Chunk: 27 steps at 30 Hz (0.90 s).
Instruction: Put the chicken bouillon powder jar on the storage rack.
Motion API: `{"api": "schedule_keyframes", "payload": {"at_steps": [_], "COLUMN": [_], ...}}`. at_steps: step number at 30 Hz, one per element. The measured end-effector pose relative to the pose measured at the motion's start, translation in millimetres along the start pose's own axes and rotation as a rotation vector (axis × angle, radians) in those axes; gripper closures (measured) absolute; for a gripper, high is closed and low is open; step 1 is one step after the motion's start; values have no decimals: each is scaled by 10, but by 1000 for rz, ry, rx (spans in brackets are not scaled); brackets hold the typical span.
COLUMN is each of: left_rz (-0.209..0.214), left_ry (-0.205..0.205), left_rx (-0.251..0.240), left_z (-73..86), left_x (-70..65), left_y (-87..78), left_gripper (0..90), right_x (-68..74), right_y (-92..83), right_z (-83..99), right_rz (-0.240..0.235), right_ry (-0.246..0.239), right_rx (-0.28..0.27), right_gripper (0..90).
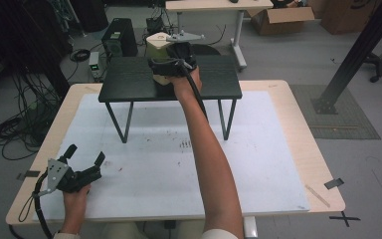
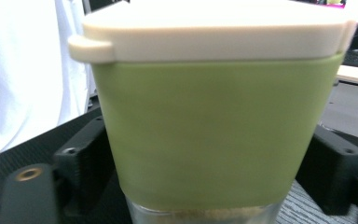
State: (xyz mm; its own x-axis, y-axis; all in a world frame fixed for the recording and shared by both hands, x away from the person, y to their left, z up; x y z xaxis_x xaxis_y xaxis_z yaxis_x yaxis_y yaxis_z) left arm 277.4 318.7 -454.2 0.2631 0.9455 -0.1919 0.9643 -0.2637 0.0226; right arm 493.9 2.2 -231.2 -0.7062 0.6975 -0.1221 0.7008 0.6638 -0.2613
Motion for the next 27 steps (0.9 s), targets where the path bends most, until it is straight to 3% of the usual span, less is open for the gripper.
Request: {"api": "schedule_keyframes", "payload": {"at_steps": [13,23,27], "left_rz": [1,1,2], "left_ry": [4,4,0], "left_rx": [2,6,2], "left_z": [-1,-1,-2], "left_x": [1,1,4], "left_y": [1,3,2], "left_gripper": [2,2,2], "right_x": [14,19,26], "right_y": [-138,-306,-424], "right_z": [-55,-79,-79], "right_rz": [31,23,21], "right_ry": [3,9,13], "right_rx": [-47,-68,-101], "right_gripper": [25,0,0]}}
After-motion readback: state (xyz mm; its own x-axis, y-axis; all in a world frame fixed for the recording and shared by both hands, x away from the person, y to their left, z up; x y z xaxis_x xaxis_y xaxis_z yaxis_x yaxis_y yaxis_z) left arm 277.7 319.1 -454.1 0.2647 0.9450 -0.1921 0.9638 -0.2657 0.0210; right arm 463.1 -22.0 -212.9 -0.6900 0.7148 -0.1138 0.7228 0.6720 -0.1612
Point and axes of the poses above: each handheld gripper's, and its own axes: y roughly forward along the jaws, z roughly out of its underside, x roughly to its left, the point moved 1 cm from there along y, roughly forward along the jaws, and after that the axes turned 9 degrees about -y, right-handed, at the moved point
